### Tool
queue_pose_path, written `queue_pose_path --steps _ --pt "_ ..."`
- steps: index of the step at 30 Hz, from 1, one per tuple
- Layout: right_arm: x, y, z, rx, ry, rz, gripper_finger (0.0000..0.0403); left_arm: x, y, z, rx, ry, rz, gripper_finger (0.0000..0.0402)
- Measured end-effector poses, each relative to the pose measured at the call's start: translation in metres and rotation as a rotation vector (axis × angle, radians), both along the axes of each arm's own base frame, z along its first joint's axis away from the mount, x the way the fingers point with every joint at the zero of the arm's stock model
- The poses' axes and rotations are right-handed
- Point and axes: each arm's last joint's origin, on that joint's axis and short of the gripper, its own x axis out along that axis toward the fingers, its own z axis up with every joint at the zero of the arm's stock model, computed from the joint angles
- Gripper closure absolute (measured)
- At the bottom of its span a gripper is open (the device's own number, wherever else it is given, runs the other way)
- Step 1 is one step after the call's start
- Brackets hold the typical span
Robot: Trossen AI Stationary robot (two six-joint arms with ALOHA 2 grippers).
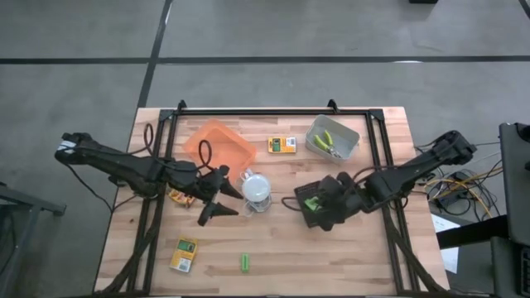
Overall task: Pick & Place School Supplies
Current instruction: Put the green eraser into the black bin
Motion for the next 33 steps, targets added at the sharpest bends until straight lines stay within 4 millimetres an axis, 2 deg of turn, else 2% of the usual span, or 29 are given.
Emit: queue_pose_path --steps 8,20,25,33 --pt "0.011 -0.005 -0.051 -0.070 0.154 -0.064 0.0369 0.001 0.000 -0.001 0.023 -0.001 0.001 0.0142" --pt "0.031 -0.007 -0.097 -0.169 0.268 -0.125 0.0369 0.001 0.000 -0.001 0.029 -0.002 -0.001 0.0142" --pt "0.035 -0.010 -0.105 -0.185 0.292 -0.145 0.0355 0.001 0.000 -0.001 0.029 -0.001 -0.001 0.0142" --pt "0.033 -0.010 -0.101 -0.177 0.276 -0.145 0.0283 0.001 0.000 -0.002 0.030 0.001 -0.001 0.0142"
